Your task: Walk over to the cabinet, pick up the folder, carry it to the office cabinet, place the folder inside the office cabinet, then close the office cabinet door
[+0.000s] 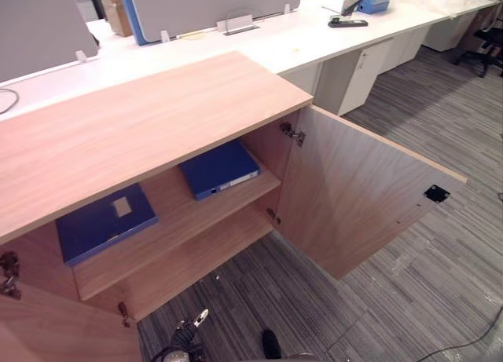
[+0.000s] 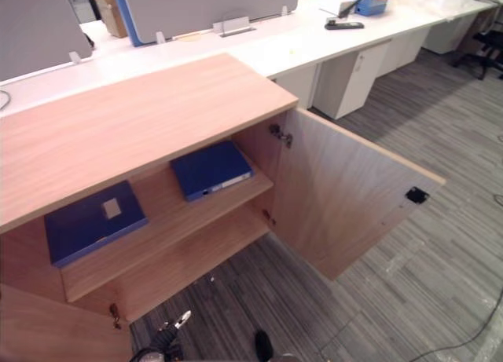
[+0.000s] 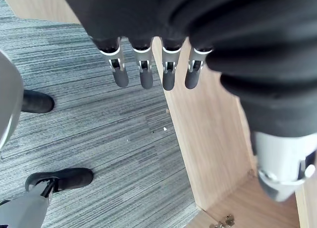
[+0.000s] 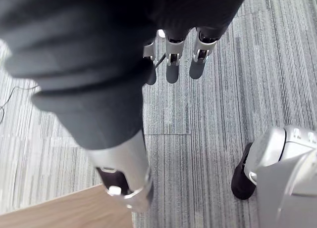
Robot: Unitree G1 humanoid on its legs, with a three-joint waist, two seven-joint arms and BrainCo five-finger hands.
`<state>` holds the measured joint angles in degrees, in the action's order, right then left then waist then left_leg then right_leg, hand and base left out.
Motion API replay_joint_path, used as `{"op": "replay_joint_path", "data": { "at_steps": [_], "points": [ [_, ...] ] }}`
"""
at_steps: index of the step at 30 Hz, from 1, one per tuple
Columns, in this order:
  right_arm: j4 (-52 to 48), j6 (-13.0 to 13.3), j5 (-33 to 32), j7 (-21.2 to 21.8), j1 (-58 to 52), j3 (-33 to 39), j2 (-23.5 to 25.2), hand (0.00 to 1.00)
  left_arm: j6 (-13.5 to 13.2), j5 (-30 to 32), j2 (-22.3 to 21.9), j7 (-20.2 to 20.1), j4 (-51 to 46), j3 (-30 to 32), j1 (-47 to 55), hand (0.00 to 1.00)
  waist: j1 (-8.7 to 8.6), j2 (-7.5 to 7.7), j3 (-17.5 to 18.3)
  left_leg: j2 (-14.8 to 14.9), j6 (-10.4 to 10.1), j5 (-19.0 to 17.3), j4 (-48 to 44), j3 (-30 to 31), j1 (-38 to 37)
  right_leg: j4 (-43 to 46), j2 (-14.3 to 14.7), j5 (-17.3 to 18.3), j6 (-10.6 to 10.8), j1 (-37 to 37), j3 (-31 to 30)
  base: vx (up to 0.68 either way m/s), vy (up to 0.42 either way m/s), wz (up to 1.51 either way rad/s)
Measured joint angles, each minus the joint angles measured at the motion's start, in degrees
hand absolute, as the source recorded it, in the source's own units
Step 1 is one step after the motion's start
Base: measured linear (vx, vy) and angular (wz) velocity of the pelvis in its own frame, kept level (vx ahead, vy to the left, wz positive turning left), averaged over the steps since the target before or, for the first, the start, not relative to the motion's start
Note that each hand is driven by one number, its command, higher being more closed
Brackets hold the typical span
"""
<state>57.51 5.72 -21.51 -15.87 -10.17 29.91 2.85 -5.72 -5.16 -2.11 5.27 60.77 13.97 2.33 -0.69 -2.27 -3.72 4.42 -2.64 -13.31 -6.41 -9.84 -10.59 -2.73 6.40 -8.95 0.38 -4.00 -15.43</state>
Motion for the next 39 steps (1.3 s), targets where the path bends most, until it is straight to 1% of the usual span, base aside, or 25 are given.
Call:
{"op": "replay_joint_path", "data": {
  "at_steps": [1, 2, 3, 4, 5, 6, 7, 8, 9, 10, 11, 12, 13, 14, 15, 16, 19, 22, 25, 26, 31, 32, 34, 36, 39],
  "points": [
    [-2.32, 0.1, -0.55, -0.11, 0.83, -0.37, 0.55, 0.0, 0.0, -0.2, -0.03, 0.0, -0.06, 0.26, -0.06, 0.0, 0.1, -0.08, -0.76, -0.21, 0.13, -0.08, -0.85, -2.42, -0.55, 1.78, 0.6, 0.0, 0.04, -0.79, -1.1, 0.02, 0.071, -0.95],
    [-3.88, 0.12, -0.94, -0.18, 1.46, -0.58, 0.93, 0.0, 0.0, -0.41, -0.05, -0.01, -0.34, 0.31, -0.04, 0.0, 0.27, -0.01, -1.13, -0.11, 0.41, -0.3, -1.92, -3.83, -0.34, 3.05, 0.94, 0.02, 0.05, -1.64, -0.54, -0.07, -0.027, -1.15],
    [-7.72, 0.28, -1.38, -0.78, 2.89, -0.79, 1.89, 0.0, -0.12, -1.1, -0.16, -0.01, -1.98, 0.39, 0.57, 0.0, 0.64, 0.2, -1.55, 0.28, 1.06, -0.96, -3.84, -6.7, 0.35, 5.28, 0.54, 2.31, 0.0, -3.89, 4.62, -0.1, -0.08, -0.92],
    [-8.86, 0.26, -1.52, -1.2, 3.79, -0.84, 1.67, 0.0, -0.29, -1.36, -0.48, -0.02, -2.53, 0.17, 0.71, 0.0, 0.76, -0.39, -1.91, 0.57, 1.65, -1.51, -4.23, -7.36, 0.73, 7.94, -0.64, 4.59, -2.43, -5.48, 10.0, -0.13, -0.039, -0.9],
    [-10.75, 0.37, -1.83, -2.73, 6.35, 0.27, 1.42, 0.0, -0.43, -1.79, -0.85, -0.04, -2.81, -1.22, 0.81, 0.0, 0.93, -1.21, -2.68, 1.17, 1.4, -1.99, -4.15, -8.56, 0.51, 18.1, -5.9, 10.09, -2.88, -10.02, 24.35, -0.08, 0.065, -0.39],
    [-12.09, 0.46, -1.88, -3.98, 7.92, 0.24, 0.93, 0.0, -0.51, -2.37, -0.79, -0.05, -2.89, -1.62, 0.92, 0.0, 1.11, -1.62, -2.96, 1.57, 0.99, -2.23, -4.55, -9.03, 0.42, 27.54, -12.52, 13.6, -4.84, -12.19, 33.91, -0.04, 0.105, -0.19],
    [-12.62, 0.46, -1.87, -4.52, 8.7, 0.11, 0.66, 0.0, -0.63, -2.47, -0.38, -0.06, -2.9, -2.11, 1.16, 0.0, 1.22, -1.73, -2.99, 1.86, 0.58, -2.51, -5.29, -9.24, 0.36, 31.57, -15.52, 14.37, -6.01, -12.69, 36.45, 0.0, 0.0, 0.0],
    [-13.12, 0.48, -1.83, -4.96, 10.23, -0.51, -0.16, 0.0, -0.8, -2.67, 0.86, -0.07, -2.9, -3.36, 1.92, 0.0, 1.26, -1.33, -2.75, 2.27, 0.07, -3.26, -7.27, -9.56, 0.22, 36.64, -20.0, 14.41, -6.5, -12.81, 38.85, 0.04, -0.112, -0.24],
    [-13.41, 0.48, -1.64, -4.99, 12.06, -1.06, -1.18, 0.0, -0.78, -2.92, 2.3, -0.13, -2.91, -3.67, 3.44, 0.0, 1.78, -0.17, -2.42, 1.54, -0.15, -3.7, -8.14, -9.99, -0.91, 36.33, -23.21, 10.36, -7.77, -11.92, 39.1, 0.07, -0.215, -0.66],
    [-14.37, 0.47, -0.55, -4.94, 14.51, -2.24, -3.43, 0.0, -0.59, -4.28, 2.85, -0.07, -2.56, -2.8, 4.7, 0.0, 2.13, -0.47, -2.4, 1.77, -0.52, -4.38, -8.88, -9.96, -1.16, 34.77, -21.64, 11.06, -6.25, -10.93, 39.41, 0.06, -0.165, -0.8],
    [-15.55, 0.54, 0.45, -4.94, 15.61, -2.49, -4.8, 0.0, -0.47, -4.11, 2.88, -0.16, -2.06, -3.0, 4.71, 0.0, 2.35, -1.37, -2.22, 2.39, -0.34, -4.28, -8.87, -9.81, -0.62, 32.42, -20.32, 11.02, -6.11, -10.56, 38.91, 0.03, -0.172, -0.85],
    [-18.17, 0.75, 1.41, -5.02, 17.68, -2.46, -7.34, 0.0, -0.38, -3.9, 2.99, -0.26, -1.78, -3.96, 4.77, 0.0, 2.49, -1.84, -1.9, 2.39, 0.24, -3.73, -8.02, -9.35, 0.43, 26.77, -18.13, 10.87, -2.92, -9.66, 38.1, -0.01, -0.127, -0.71],
    [-20.1, 1.23, 2.22, -5.04, 19.61, -2.44, -10.1, 0.0, -0.34, -3.34, 3.04, -0.49, -1.7, -4.49, 4.44, 0.0, 2.62, -2.25, -2.05, 2.67, -0.16, -3.29, -6.73, -9.4, 0.79, 21.13, -15.89, 9.71, -0.11, -8.91, 36.86, -0.02, -0.13, -0.62],
    [-20.37, 1.3, 2.48, -5.05, 20.36, -2.48, -11.36, 0.0, -0.29, -3.19, 3.17, -0.66, -1.7, -4.97, 4.43, 0.0, 2.78, -2.4, -1.86, 2.87, -0.45, -2.51, -5.98, -9.41, 1.07, 18.98, -14.99, 8.46, -0.04, -8.75, 36.79, -0.01, -0.092, -0.38],
    [-21.58, 1.64, 2.48, -5.09, 20.66, -2.46, -13.3, 0.0, -0.29, -2.76, 3.65, -1.03, -1.83, -5.43, 4.31, 0.0, 2.62, -1.94, -1.6, 2.64, -0.83, -0.41, -5.06, -9.22, 1.49, 15.14, -14.2, 6.51, -0.27, -7.84, 36.65, -0.01, -0.116, -0.12],
    [-22.53, 2.15, 2.87, -5.01, 20.6, -2.44, -14.61, 0.0, -0.31, -2.18, 4.21, -1.22, -1.91, -5.41, 4.29, 0.0, 2.27, -0.82, -1.47, 2.04, -0.75, 1.91, -4.16, -8.65, 1.42, 11.78, -13.72, 4.93, -0.44, -6.45, 36.73, 0.0, -0.107, -0.03],
    [-25.96, 2.27, 5.0, -4.1, 20.71, -3.59, -16.24, 0.0, -0.02, -2.05, 4.71, -1.26, -1.85, -5.45, 4.45, 0.0, 2.25, -0.08, -1.04, 2.2, -1.68, 3.81, -3.86, -7.8, 0.32, 5.76, -12.52, 2.41, -1.04, -2.71, 36.75, 0.03, -0.079, -0.04],
    [-27.14, 2.34, 7.22, -1.92, 21.14, -7.6, -18.23, 0.0, 0.13, -1.48, 4.72, -1.46, -1.88, -5.76, 4.79, 0.0, 2.39, 0.41, 0.12, 2.29, -1.58, 4.23, -4.01, -5.2, 0.4, 1.64, -11.7, 0.66, -1.35, -0.46, 37.22, 0.03, -0.038, 0.04],
    [-27.13, 2.34, 7.33, -0.78, 23.31, -9.73, -19.18, 0.0, 0.14, -0.85, 4.79, -1.95, -1.94, -5.89, 4.84, 0.0, 2.69, 0.45, 0.55, 2.19, -1.59, 4.21, -3.69, -4.46, 0.31, -1.1, -11.27, -0.75, -1.31, 0.9, 37.62, 0.0, 0.003, 0.1],
    [-27.0, 2.34, 7.34, -0.08, 25.43, -11.88, -20.57, 0.0, 0.13, -0.83, 4.91, -2.16, -2.03, -6.11, 4.86, 0.0, 2.95, 0.58, 0.74, 1.94, -1.61, 4.2, -3.26, -3.37, 0.31, -2.04, -11.3, -1.43, -1.22, 1.32, 37.98, 0.0, 0.022, 0.12],
    [-26.64, 2.39, 7.19, 0.8, 30.67, -14.67, -21.98, 0.0, 0.09, -0.69, 5.57, -2.5, -2.07, -6.39, 4.94, 0.0, 3.41, 0.94, 1.0, 1.81, -1.71, 4.11, -1.14, -2.08, -0.43, -2.05, -11.48, -1.82, -1.01, 1.43, 38.9, 0.0, 0.047, 0.12],
    [-25.63, 2.43, 6.8, 1.11, 33.88, -16.04, -22.62, 0.0, 0.1, -0.69, 5.95, -2.48, -2.07, -6.37, 5.06, 0.0, 3.28, 1.16, 0.88, 1.78, -1.78, 4.06, -0.79, -1.89, -0.5, -2.06, -11.52, -1.99, -0.98, 1.43, 39.01, -0.03, 0.06, 0.07],
    [-22.71, 2.59, 6.05, 1.69, 39.98, -19.05, -25.24, 0.0, 0.02, -0.75, 6.67, -2.48, -2.16, -6.28, 5.2, 0.0, 3.69, 1.41, 0.73, 1.4, -2.08, 3.73, -0.71, -1.37, -0.48, -2.09, -11.63, -2.3, -0.92, 1.43, 39.19, -0.04, 0.056, 0.07],
    [-23.01, 3.25, 5.27, 1.96, 43.76, -21.59, -25.77, 0.0, 0.07, -0.78, 7.42, -2.46, -2.08, -6.23, 5.78, 0.0, 4.32, 1.86, 0.51, 1.39, -2.11, 3.39, -0.51, 0.1, -0.46, -2.12, -11.67, -2.46, -0.92, 1.43, 39.52, -0.04, 0.063, 0.08],
    [-22.98, 3.46, 4.95, 2.57, 46.25, -23.45, -25.76, 0.0, 0.31, -1.09, 7.93, -2.42, -1.95, -5.86, 7.17, 0.0, 5.12, 1.94, 0.42, 1.64, -2.17, 2.65, 0.43, 1.14, -0.38, -2.15, -11.63, -2.54, -0.88, 1.42, 40.63, -0.03, 0.074, 0.18]
  ]
}}
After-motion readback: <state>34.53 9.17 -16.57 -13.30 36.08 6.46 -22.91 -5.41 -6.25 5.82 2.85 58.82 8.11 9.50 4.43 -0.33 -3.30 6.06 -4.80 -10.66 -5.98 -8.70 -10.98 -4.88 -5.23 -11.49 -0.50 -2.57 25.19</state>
